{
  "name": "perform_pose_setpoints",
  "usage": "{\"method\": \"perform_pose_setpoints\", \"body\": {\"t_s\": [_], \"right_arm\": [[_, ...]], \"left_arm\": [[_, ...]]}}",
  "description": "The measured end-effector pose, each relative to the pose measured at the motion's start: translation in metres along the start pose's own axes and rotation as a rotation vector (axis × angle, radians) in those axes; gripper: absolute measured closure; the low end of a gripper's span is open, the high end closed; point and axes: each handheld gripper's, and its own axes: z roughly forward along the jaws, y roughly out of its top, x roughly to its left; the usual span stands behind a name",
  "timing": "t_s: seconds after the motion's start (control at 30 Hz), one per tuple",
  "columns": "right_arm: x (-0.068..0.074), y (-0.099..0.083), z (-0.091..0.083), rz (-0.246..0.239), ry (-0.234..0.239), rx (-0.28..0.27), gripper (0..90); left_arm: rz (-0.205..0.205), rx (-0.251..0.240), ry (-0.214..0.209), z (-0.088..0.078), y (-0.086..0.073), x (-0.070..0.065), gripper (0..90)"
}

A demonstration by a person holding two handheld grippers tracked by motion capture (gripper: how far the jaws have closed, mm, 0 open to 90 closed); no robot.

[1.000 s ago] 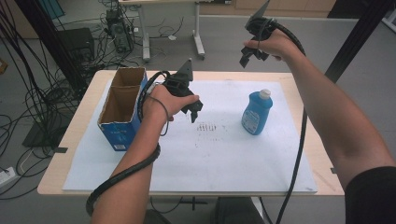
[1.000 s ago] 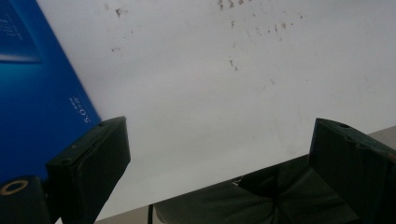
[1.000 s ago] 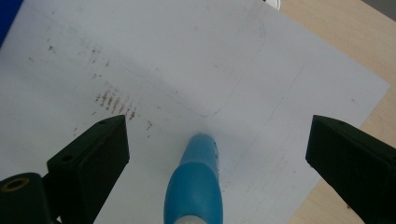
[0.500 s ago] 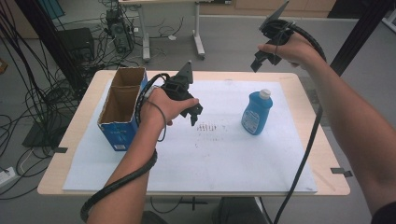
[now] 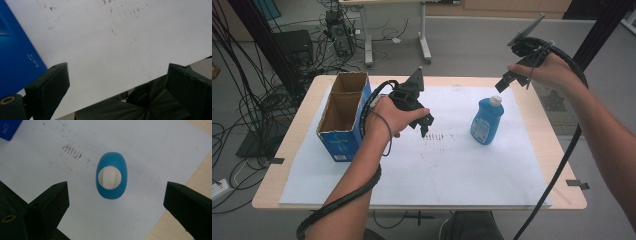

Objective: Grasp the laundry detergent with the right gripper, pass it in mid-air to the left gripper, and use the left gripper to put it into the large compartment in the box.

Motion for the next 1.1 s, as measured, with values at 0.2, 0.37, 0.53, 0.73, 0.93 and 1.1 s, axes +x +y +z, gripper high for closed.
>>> {"method": "perform_pose_setpoints", "body": {"t_s": [0.2,0.37,0.53,0.73,0.93,1.1], "right_arm": [[-0.006,-0.029,0.005,0.008,0.016,-0.057,5.7],[-0.007,-0.045,0.011,-0.012,0.018,-0.081,5.6],[-0.009,-0.058,0.018,-0.025,0.019,-0.111,4.9],[-0.014,-0.075,0.03,-0.04,0.005,-0.17,4.7],[-0.015,-0.091,0.043,-0.049,0.014,-0.244,4.5],[-0.014,-0.099,0.053,-0.065,-0.006,-0.286,4.3]], "left_arm": [[0.001,-0.009,-0.009,0.004,0.0,0.001,6.1],[0.001,-0.014,-0.013,0.007,-0.002,0.004,6.0],[0.004,-0.028,-0.02,0.007,-0.005,0.009,6.0],[0.009,-0.037,-0.019,0.009,-0.006,0.012,6.0],[0.02,-0.042,-0.017,0.013,-0.007,0.012,6.0],[0.035,-0.042,-0.016,0.018,-0.005,0.009,6.0]]}}
